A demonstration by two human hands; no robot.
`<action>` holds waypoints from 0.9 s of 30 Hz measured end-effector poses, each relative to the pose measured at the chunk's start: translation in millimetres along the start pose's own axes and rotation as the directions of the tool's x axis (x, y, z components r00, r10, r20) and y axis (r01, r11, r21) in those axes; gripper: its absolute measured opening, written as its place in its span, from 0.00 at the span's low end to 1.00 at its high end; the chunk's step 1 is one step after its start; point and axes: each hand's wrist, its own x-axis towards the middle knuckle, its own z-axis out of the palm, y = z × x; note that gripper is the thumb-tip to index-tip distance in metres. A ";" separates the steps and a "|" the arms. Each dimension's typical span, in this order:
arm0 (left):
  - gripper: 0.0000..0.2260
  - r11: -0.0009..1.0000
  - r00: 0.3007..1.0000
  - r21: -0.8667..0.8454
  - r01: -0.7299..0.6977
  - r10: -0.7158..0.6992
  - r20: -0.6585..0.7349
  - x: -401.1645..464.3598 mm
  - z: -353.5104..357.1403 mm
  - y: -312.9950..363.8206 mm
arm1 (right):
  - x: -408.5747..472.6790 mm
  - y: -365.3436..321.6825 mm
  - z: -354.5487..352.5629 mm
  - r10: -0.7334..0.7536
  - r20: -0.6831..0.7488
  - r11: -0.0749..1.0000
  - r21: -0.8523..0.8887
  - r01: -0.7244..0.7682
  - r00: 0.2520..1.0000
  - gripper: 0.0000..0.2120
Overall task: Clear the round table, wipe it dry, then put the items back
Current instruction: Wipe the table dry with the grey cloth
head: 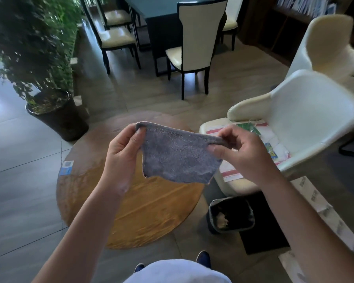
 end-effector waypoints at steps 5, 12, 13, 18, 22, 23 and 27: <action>0.16 0.997 0.997 -0.002 -0.074 0.074 -0.007 17.3 48.9 -8.4 | 28.3 6.4 -59.0 -0.051 -0.019 0.999 0.004 0.051 0.999 0.08; 0.04 0.990 0.994 0.137 0.036 -0.022 -0.105 29.7 72.5 -56.3 | 45.8 53.1 -86.8 0.007 -0.056 0.994 0.107 -0.001 0.998 0.10; 0.04 0.981 0.992 0.178 0.074 -0.054 -0.115 27.7 72.5 -68.7 | 44.0 69.4 -88.4 0.045 -0.045 0.996 0.074 -0.042 0.998 0.11; 0.19 0.901 0.970 0.359 0.243 -0.231 -0.076 4.4 72.6 -139.5 | 17.0 159.3 -89.0 0.274 -0.015 0.958 -0.080 -0.275 0.962 0.14; 0.17 0.833 0.913 0.384 0.398 -0.401 -0.075 -0.8 66.6 -187.8 | 6.8 208.2 -87.7 0.399 0.001 0.912 -0.101 -0.397 0.917 0.13; 0.16 0.817 0.900 0.399 0.417 -0.431 -0.058 1.6 63.8 -198.2 | 9.3 218.3 -87.6 0.419 0.004 0.903 -0.109 -0.416 0.908 0.12; 0.13 0.723 0.846 0.487 0.491 -0.529 -0.068 13.4 46.4 -241.5 | 32.5 258.7 -79.7 0.506 0.078 0.849 -0.217 -0.481 0.859 0.08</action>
